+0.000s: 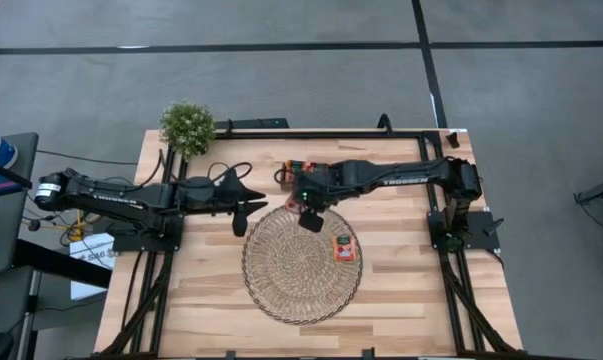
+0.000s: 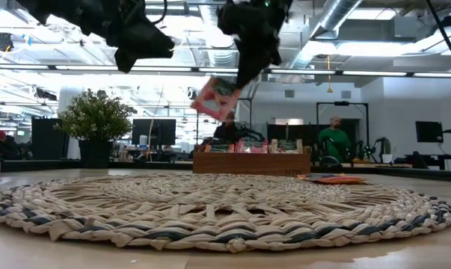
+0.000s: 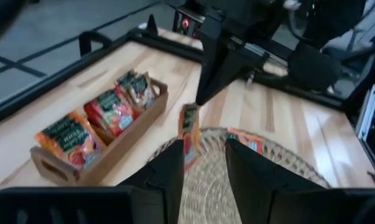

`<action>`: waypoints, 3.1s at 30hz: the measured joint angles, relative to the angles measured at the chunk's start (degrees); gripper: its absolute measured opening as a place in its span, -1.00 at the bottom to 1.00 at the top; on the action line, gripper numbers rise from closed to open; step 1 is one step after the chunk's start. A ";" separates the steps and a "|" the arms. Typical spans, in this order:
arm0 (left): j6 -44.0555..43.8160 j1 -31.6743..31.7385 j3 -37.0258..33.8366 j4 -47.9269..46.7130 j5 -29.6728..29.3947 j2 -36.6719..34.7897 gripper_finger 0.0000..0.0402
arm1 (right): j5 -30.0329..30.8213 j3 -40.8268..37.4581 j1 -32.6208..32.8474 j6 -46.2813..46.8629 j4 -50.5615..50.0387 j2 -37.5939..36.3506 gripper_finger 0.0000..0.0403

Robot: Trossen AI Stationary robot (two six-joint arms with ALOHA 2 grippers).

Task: Pick & Place Tea
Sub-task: Put the orange tea bag into the left section of the wooden organizer

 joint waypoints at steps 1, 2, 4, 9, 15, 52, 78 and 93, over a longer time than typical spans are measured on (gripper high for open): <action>-0.09 0.00 0.00 0.71 -0.20 0.00 -0.45 | -0.01 0.89 0.01 -0.54 0.02 0.00 -1.00; -0.22 0.02 0.00 1.38 -0.24 0.00 -0.45 | -0.02 1.71 0.02 -0.87 0.07 -0.01 -1.00; -1.02 0.02 0.00 2.39 -0.47 0.00 -0.44 | -0.18 3.12 0.02 -1.73 0.01 0.01 -1.00; -1.81 0.02 0.00 2.62 -1.59 0.00 -0.37 | -0.24 5.33 0.12 -2.35 -0.12 -0.01 -1.00; -1.95 0.02 -0.01 6.81 -1.68 3.21 -0.27 | -0.43 6.19 0.41 -3.81 -0.11 -0.01 -1.00; 6.35 3.39 12.68 2.04 4.77 18.86 -0.58 | -0.43 6.20 0.48 -6.33 -1.43 -0.01 -1.00; 6.32 3.41 12.70 2.27 5.14 18.82 -1.00 | -1.71 6.20 0.46 -7.85 -1.41 -0.01 -0.96; 7.90 3.76 12.70 3.50 0.64 18.78 -1.00 | 0.71 13.98 -3.89 -9.35 -23.41 -0.56 -0.22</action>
